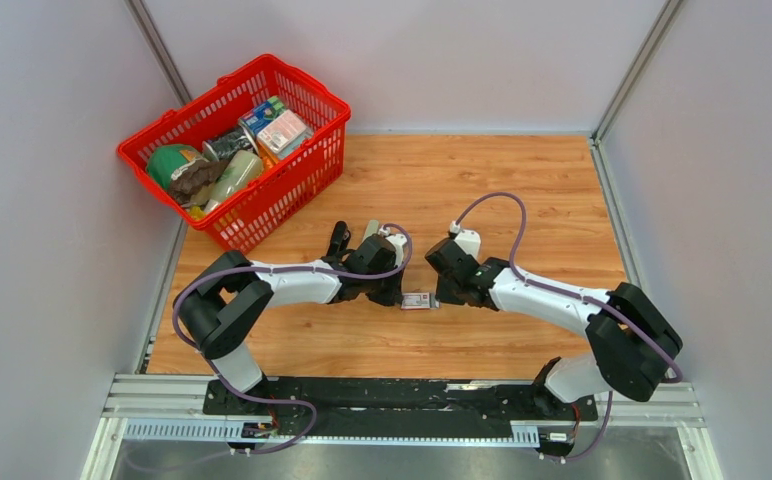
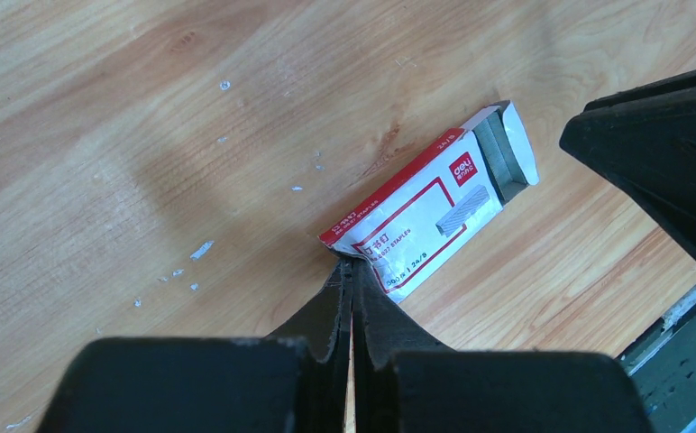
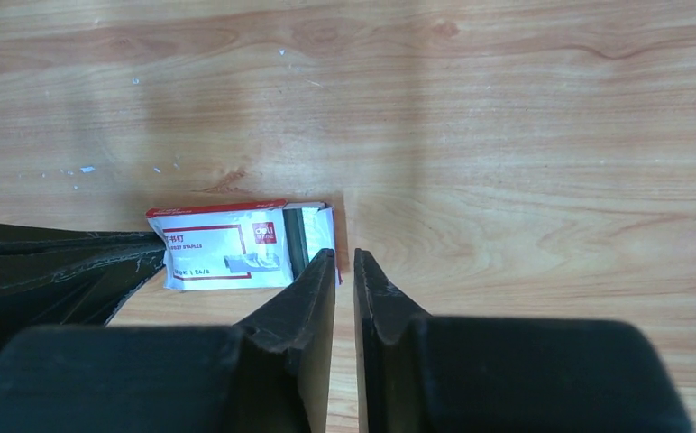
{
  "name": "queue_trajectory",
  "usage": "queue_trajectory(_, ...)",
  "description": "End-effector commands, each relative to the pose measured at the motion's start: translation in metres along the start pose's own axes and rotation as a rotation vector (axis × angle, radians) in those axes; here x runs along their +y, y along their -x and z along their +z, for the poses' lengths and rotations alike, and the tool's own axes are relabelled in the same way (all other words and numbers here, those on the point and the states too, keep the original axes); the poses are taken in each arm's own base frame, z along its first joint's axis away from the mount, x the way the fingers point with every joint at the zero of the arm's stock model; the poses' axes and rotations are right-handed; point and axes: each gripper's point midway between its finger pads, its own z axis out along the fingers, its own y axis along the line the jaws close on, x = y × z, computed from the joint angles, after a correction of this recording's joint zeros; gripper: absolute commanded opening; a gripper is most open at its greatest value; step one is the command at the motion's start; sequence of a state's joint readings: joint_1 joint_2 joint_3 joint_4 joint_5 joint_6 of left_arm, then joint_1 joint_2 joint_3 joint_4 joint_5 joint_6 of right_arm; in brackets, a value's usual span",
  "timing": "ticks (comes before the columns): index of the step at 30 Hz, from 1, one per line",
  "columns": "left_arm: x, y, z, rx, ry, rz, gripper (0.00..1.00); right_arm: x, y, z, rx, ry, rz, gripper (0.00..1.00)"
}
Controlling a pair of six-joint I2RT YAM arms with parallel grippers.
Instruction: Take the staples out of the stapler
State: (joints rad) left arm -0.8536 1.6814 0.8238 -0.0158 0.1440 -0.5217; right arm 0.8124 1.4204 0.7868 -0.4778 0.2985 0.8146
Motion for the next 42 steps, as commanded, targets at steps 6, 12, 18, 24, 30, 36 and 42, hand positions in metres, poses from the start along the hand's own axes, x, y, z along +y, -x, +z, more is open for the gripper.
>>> queue_trajectory(6,0.008,-0.029,0.003,0.092,0.032,0.009,0.00,-0.002,0.014,0.006,-0.034,-0.034,0.021,0.04)
queue_trajectory(12,0.008,-0.029,0.003,0.093,0.031,0.009,0.00,0.002,0.009,0.012,-0.019,-0.017,0.028,0.00)
queue_trajectory(18,0.009,-0.032,0.004,0.098,0.032,0.010,0.00,0.005,0.013,0.006,-0.033,0.004,0.035,0.04)
queue_trajectory(24,0.007,-0.031,0.006,0.097,0.027,0.006,0.00,0.006,0.012,0.006,-0.028,0.011,0.036,0.07)
queue_trajectory(30,0.008,-0.033,0.005,0.102,0.032,0.011,0.00,0.011,0.012,0.008,-0.022,0.027,0.043,0.08)
queue_trajectory(36,0.008,-0.032,0.005,0.098,0.031,0.008,0.00,0.014,0.010,0.010,-0.014,0.041,0.046,0.08)
queue_trajectory(42,0.009,-0.033,0.005,0.101,0.033,0.006,0.00,0.017,0.007,0.012,0.001,0.056,0.047,0.07)
